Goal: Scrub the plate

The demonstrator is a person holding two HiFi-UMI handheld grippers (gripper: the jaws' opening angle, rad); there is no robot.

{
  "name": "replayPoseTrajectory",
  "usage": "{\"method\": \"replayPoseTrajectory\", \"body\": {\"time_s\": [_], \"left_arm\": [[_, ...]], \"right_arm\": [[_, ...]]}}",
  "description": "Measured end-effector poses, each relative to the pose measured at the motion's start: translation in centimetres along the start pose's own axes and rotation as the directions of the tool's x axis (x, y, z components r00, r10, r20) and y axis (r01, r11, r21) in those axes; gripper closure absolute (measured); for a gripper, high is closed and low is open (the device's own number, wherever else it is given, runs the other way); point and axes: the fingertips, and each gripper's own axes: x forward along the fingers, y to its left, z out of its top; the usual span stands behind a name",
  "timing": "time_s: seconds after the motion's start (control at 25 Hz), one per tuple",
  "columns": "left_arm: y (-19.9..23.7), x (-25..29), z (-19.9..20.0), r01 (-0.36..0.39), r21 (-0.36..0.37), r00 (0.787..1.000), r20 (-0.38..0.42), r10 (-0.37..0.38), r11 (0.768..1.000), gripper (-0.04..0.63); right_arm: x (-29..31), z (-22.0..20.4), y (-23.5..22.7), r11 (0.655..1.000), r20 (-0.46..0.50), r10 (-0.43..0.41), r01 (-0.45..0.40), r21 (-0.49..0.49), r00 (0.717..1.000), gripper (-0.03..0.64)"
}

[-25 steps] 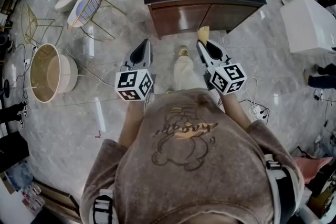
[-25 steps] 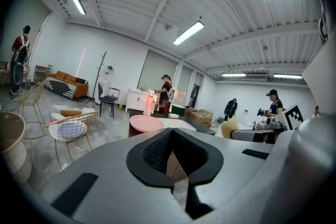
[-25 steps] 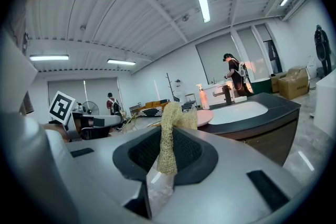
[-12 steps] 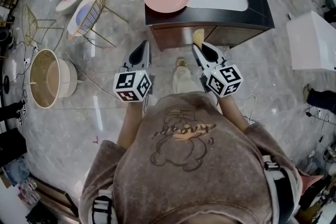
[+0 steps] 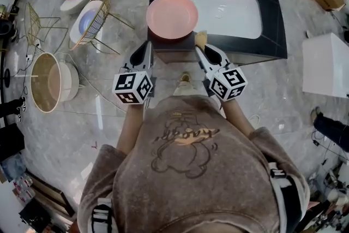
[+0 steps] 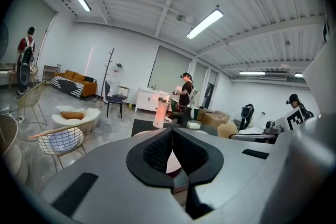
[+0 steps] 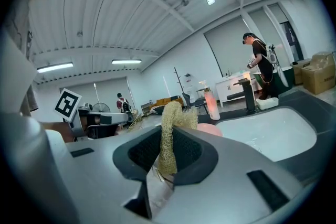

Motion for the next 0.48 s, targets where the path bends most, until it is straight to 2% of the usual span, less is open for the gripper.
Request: {"method": "replayPoseTrajectory", "body": {"time_s": [0.24,0.48], "left_arm": [[-0.1,4.2,1.2,0.017,-0.003,1.0,-0.009,-0.017,1.0,0.578],[1.5,6.1,2.5,-0.002,-0.006,1.0,-0.003,0.002,1.0,0.578]], "right_arm": [[3.4,1.7,-3.3,0.999,-0.026,0.051,-0.051,0.002,0.998,0.558],[6.1,2.5,-4.6,0.998,-0.044,0.056,-0.056,0.002,0.997,0.557]]}}
